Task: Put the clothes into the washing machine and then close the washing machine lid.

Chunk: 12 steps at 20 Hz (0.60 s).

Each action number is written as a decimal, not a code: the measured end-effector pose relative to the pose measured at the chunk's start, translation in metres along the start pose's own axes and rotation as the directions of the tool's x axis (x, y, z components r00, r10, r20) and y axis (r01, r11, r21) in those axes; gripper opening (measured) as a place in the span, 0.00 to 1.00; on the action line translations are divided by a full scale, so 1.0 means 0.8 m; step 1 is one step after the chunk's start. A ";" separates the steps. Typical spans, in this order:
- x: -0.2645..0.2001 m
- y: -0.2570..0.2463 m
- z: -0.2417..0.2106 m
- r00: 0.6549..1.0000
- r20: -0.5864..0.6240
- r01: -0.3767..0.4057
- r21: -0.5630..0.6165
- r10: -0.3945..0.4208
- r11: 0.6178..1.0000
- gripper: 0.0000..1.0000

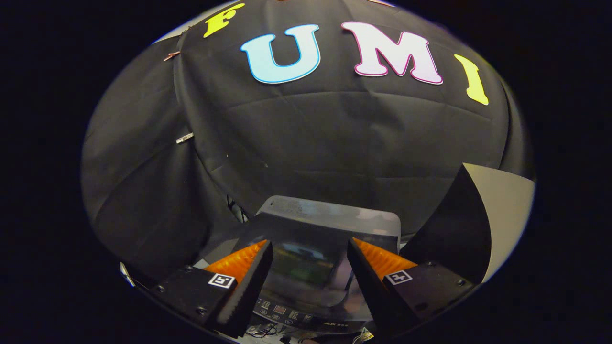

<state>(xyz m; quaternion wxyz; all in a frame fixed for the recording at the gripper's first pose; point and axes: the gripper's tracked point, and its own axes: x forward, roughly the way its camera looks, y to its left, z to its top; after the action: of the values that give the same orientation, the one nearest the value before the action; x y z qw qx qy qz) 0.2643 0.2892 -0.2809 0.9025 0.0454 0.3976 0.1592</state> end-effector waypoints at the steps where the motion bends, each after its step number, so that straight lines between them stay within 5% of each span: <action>1: -0.006 0.002 -0.003 1.000 0.004 -0.003 -0.004 0.003 1.000 0.98; 12: -0.063 0.028 -0.013 0.996 0.083 -0.023 -0.070 0.029 0.997 0.98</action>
<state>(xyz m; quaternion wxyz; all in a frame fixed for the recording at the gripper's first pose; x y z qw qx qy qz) 0.2191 0.2936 -0.2479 0.9174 0.0261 0.3529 0.1822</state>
